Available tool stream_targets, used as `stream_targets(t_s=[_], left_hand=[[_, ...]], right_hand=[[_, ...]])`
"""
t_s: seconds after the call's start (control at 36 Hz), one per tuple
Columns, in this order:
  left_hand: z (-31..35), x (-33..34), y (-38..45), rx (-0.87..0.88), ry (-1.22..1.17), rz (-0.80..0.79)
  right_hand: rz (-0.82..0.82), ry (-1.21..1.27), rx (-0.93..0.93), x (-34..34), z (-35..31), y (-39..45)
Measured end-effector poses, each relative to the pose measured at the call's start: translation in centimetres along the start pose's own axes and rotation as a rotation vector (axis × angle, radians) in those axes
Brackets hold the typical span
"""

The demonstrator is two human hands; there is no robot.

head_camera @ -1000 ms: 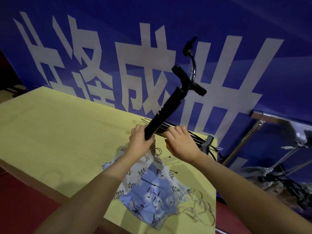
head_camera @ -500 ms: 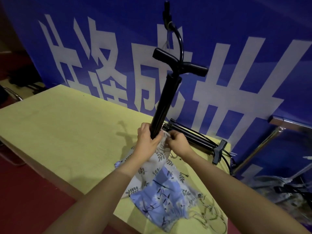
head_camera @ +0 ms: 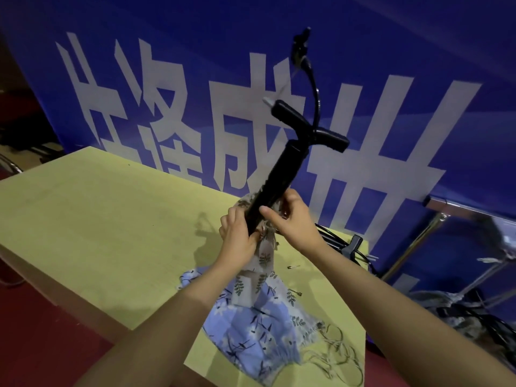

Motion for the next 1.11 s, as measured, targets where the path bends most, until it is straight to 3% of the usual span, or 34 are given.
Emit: stream_targets(t_s=[0.25, 0.39, 0.47, 0.69, 0.81, 1.03, 1.11], left_hand=[[-0.3, 0.2, -0.1, 0.038, 0.297, -0.207], [-0.7, 1.0, -0.4, 0.089, 0.125, -0.345], [-0.9, 0.9, -0.3, 0.033, 0.052, -0.372], [-0.4, -1.3, 0.1, -0.037, -0.162, -0.279], [1.6, -3.1, 1.3, 0.02, -0.215, -0.184], [3.3, -4.9, 0.5, 0.15, -0.097, 0.108], [3.3, -4.3, 0.3, 0.23, -0.001, 0.093]], right_hand=[[0.183, -0.048, 0.11, -0.7, 2.5, -0.2], [0.19, -0.201, 0.148, -0.8, 3.6, -0.3], [0.185, -0.296, 0.157, -0.7, 3.9, -0.4], [0.158, -0.534, 0.128, -0.1, 3.9, -0.4], [0.104, -0.655, 0.111, 0.9, 5.0, -0.5], [0.007, -0.744, 0.092, 2.5, 6.4, -0.7], [-0.029, -0.742, 0.082, 2.7, 6.9, -0.8]])
Point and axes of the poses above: each hand's wrist, its own y-axis towards the middle knuckle, its own x-axis out of the palm, z = x × y, the point moved 7 cm from there along y, towards the middle knuckle, and after that the axes turned 7 degrees about x, right-handed, at the moved point
